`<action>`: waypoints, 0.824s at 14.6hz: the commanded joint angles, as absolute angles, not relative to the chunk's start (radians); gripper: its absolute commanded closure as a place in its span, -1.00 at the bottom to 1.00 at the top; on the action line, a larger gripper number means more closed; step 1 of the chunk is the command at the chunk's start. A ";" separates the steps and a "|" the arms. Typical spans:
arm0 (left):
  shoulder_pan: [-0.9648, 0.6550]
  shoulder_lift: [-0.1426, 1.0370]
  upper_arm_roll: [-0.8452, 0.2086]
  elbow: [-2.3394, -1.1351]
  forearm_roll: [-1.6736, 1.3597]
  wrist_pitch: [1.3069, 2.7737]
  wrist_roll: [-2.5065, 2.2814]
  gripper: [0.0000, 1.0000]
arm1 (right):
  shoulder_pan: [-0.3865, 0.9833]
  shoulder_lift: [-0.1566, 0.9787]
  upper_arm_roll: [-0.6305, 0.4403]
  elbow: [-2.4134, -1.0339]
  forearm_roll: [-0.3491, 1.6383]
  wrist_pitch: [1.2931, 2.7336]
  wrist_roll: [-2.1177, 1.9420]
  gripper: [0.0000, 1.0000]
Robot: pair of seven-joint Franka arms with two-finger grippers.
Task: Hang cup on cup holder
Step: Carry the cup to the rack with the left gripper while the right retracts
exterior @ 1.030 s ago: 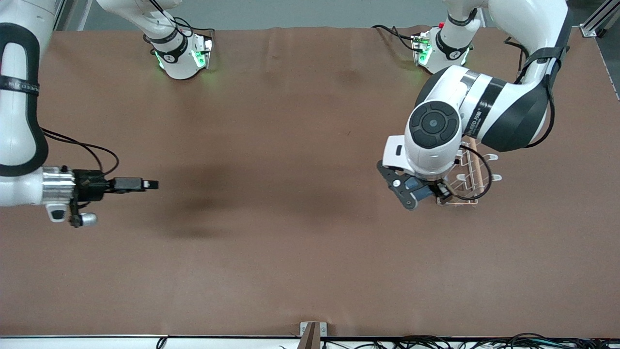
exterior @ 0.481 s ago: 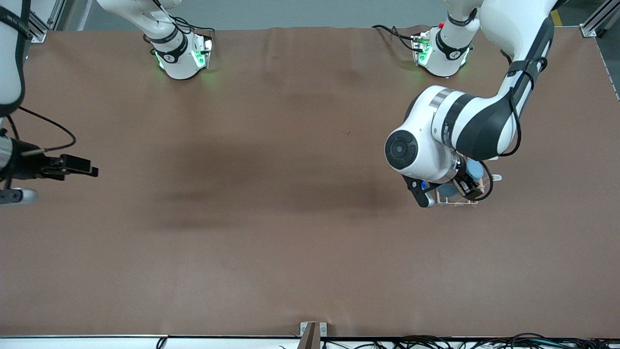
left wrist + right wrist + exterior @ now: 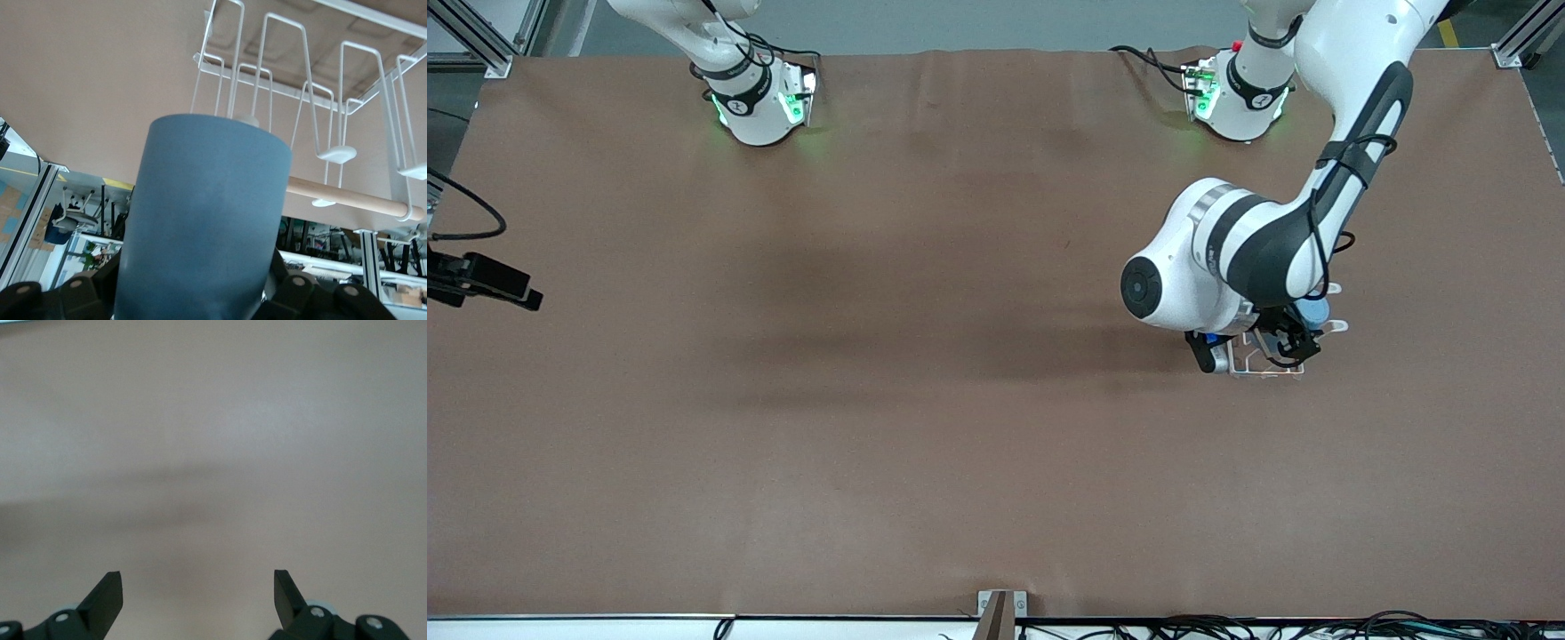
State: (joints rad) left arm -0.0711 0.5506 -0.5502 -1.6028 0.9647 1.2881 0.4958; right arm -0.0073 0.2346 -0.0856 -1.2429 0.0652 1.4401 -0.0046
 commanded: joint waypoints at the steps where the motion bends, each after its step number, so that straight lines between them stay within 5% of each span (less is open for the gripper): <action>1: -0.074 0.517 -0.552 -1.649 1.003 1.269 0.517 0.37 | -0.040 0.229 -0.058 -1.200 0.045 1.326 0.014 -1.00; 5: -0.077 0.547 -0.552 -1.649 1.026 1.269 0.515 0.37 | -0.043 0.158 -0.061 -1.186 0.035 1.289 -0.014 -1.00; 12: -0.083 0.623 -0.552 -1.647 1.063 1.276 0.456 0.25 | -0.029 0.012 -0.060 -1.416 0.003 1.433 -0.008 -1.00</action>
State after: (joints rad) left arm -0.0770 0.6020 -0.5504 -1.6486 1.0301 1.2801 0.4860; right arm -0.0236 0.0709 -0.0762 -1.3226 0.0256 1.3868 -0.0100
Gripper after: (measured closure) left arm 0.216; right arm 0.000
